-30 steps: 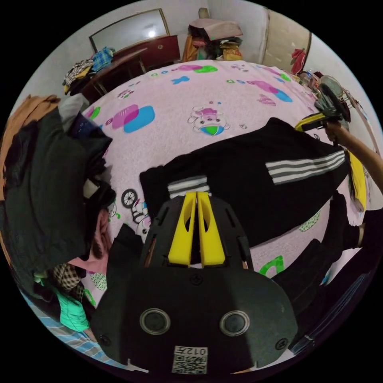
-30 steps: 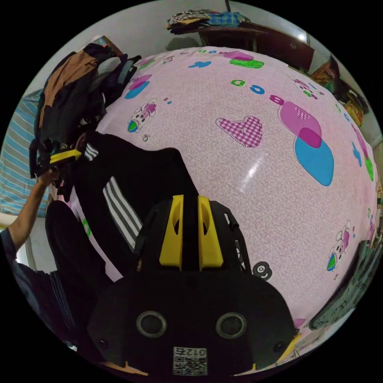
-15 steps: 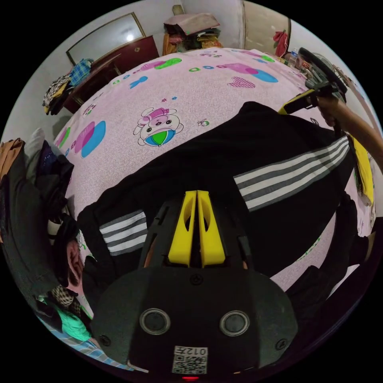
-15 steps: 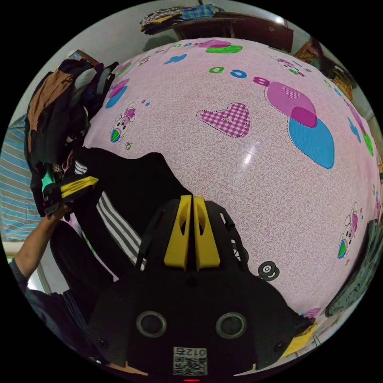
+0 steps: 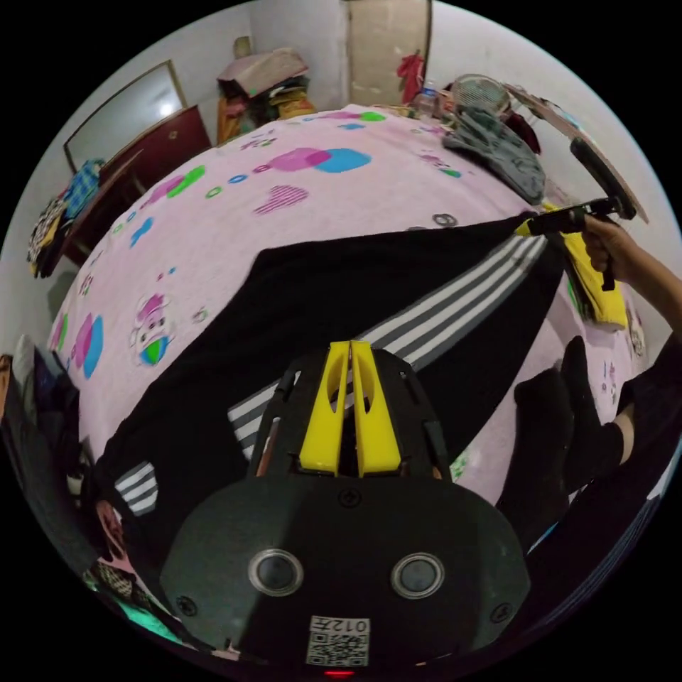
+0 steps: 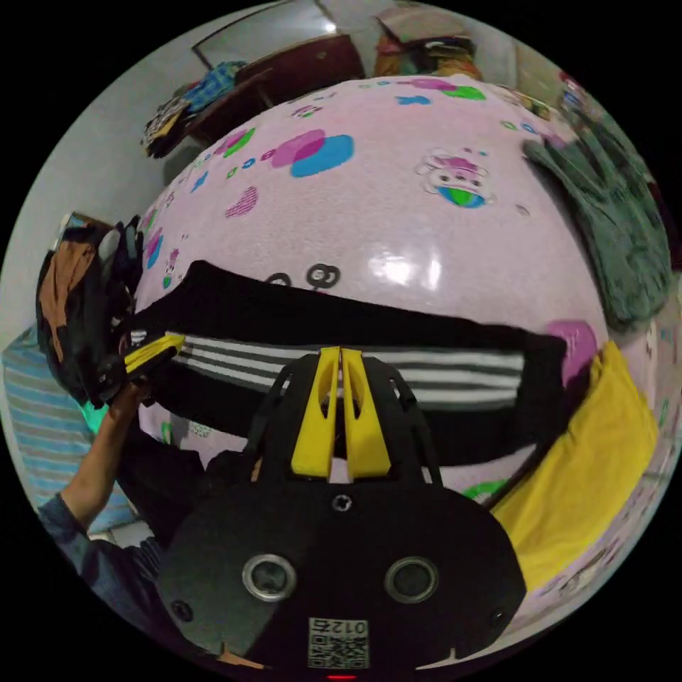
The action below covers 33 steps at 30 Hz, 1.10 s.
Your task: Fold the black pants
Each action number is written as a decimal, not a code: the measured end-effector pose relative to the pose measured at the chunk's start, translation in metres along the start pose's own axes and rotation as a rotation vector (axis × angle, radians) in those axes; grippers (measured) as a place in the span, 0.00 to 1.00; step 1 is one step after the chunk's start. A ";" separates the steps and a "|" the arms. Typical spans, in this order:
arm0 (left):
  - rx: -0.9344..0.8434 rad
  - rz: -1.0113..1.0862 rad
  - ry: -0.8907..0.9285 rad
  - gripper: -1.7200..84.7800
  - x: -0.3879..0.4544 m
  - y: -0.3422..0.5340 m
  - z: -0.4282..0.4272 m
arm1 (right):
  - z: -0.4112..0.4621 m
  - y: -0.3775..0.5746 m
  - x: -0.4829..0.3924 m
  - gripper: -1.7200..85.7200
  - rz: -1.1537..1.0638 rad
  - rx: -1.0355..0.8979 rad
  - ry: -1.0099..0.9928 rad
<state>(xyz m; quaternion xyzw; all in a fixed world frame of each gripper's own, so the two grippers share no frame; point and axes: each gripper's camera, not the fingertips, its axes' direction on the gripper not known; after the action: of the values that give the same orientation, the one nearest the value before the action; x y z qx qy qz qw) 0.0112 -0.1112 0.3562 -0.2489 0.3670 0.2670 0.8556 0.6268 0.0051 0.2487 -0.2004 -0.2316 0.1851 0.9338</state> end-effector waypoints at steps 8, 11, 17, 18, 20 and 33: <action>-0.010 0.127 0.058 0.03 0.121 -0.066 0.049 | -0.062 0.079 0.151 0.07 0.377 0.066 -0.057; -0.015 0.153 0.054 0.03 0.158 -0.086 0.062 | -0.066 0.098 0.186 0.10 0.471 0.106 -0.135; -0.050 0.230 0.042 0.03 0.214 -0.112 0.094 | -0.072 0.122 0.239 0.12 0.654 0.200 -0.294; -0.057 0.240 0.048 0.03 0.221 -0.115 0.100 | -0.073 0.126 0.247 0.12 0.669 0.210 -0.316; -0.068 0.244 0.044 0.03 0.229 -0.118 0.110 | -0.075 0.132 0.257 0.12 0.685 0.219 -0.339; -0.065 0.229 0.073 0.03 0.252 -0.107 0.154 | -0.099 0.174 0.293 0.13 0.746 0.261 -0.332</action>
<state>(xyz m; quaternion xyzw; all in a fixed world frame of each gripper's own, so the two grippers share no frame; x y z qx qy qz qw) 0.3042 -0.0248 0.2826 -0.2425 0.4149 0.3655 0.7972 0.8748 0.2534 0.1932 -0.1182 -0.2650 0.5677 0.7704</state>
